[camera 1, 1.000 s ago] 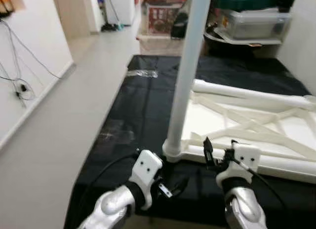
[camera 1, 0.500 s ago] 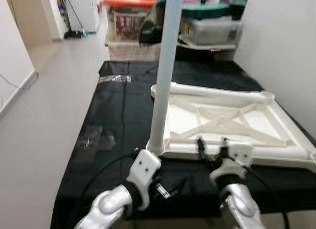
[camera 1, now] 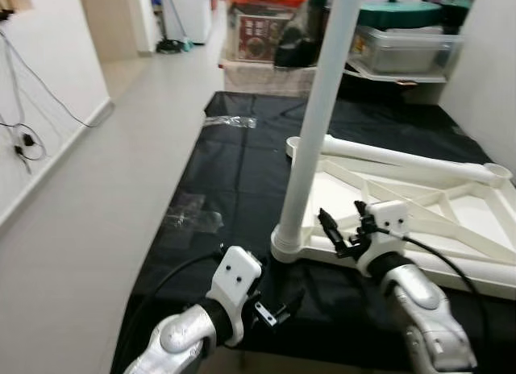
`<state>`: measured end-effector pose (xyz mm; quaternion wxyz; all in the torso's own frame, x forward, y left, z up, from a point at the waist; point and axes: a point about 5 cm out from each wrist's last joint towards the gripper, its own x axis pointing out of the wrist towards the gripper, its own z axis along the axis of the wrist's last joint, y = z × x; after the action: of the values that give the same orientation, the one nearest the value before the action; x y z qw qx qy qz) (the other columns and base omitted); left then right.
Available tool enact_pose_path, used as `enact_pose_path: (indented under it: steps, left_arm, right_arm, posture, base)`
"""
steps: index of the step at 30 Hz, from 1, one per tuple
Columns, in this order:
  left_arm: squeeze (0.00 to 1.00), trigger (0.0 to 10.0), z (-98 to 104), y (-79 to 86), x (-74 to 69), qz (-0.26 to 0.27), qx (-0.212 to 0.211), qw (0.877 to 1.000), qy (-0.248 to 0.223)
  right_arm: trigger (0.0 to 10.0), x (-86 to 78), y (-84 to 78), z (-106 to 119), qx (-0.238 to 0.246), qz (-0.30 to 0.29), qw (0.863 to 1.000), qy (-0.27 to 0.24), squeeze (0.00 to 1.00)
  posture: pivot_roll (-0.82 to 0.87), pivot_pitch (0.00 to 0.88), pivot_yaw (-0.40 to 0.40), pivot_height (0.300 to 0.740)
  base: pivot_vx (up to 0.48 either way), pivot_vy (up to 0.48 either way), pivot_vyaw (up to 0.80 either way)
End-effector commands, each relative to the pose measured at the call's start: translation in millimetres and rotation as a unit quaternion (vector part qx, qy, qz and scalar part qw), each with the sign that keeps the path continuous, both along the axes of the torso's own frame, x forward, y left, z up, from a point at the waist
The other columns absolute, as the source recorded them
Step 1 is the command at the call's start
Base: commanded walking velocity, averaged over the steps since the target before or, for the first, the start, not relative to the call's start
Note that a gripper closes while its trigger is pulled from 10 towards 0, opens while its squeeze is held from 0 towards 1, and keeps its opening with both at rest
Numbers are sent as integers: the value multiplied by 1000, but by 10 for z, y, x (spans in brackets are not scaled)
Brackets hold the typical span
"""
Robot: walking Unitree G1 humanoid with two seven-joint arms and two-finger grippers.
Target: Building children table
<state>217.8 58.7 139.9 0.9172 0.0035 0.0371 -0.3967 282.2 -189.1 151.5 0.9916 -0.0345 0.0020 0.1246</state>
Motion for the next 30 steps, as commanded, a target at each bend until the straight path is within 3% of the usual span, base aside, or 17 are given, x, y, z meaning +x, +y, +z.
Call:
enact_pose_path:
  steps: [1,7,8,13,14,15,18,19,20,21,23,28,30]
  left_arm:
    - [0,10000,24,-9,-16,-4,-2,1000,-1]
    - [0,10000,22,-5,-30,-3,-2,1000,0]
    - [0,10000,21,-4,-35,-2,-2,1000,1]
    - [0,10000,16,1,-46,-1,-2,1000,2]
    - [0,10000,17,4,-54,-1,-2,1000,3]
    - [0,10000,21,11,-68,0,-2,1000,3]
    - [0,10000,22,17,-77,1,-2,1000,4]
    - [0,10000,26,22,-91,2,-2,1000,5]
    - [0,10000,26,22,-91,2,-2,1000,5]
    - [0,10000,28,31,-104,4,-2,1000,6]
    - [0,10000,28,31,-104,4,-2,1000,6]
    - [0,10000,62,61,-214,11,-3,1000,8]
    - [0,10000,62,61,-214,11,-3,1000,8]
  right_arm:
    - [10000,-18,-11,-96,4,8,1000,26,0]
    - [10000,45,-247,-59,-16,38,998,52,0]
    - [10000,44,-318,-42,-22,67,995,66,0]
    - [10000,21,-350,15,-10,146,986,81,0]
    - [10000,49,-347,74,0,176,982,72,231]
    - [10000,100,-338,123,15,195,978,69,1000]
    - [10000,144,-316,160,17,214,974,65,1000]
    - [10000,190,-286,171,10,226,972,68,937]
    - [10000,190,-286,171,10,226,972,68,937]
    - [10000,221,-230,191,8,250,966,66,0]
    - [10000,221,-230,191,8,250,966,66,0]
    - [10000,398,30,297,12,326,943,59,0]
    - [10000,398,30,297,12,326,943,59,0]
  posture:
    - [129,0,-49,740]
    - [135,0,-54,740]
    - [136,0,-55,740]
    - [138,0,-53,740]
    - [142,0,-60,740]
    - [153,0,-65,740]
    - [153,0,-65,740]
    - [162,0,-71,740]
    - [162,0,-71,740]
    - [166,0,-75,740]
    - [166,0,-75,740]
    - [190,0,-105,740]
    - [190,0,-105,740]
  base:
    - [0,0,0]
    - [0,0,0]
    - [0,0,0]
    - [0,0,0]
    - [0,0,0]
    - [0,0,0]
    - [0,0,0]
    - [0,0,0]
    - [0,0,0]
    - [0,0,0]
    - [0,0,0]
    - [0,0,0]
    - [0,0,0]
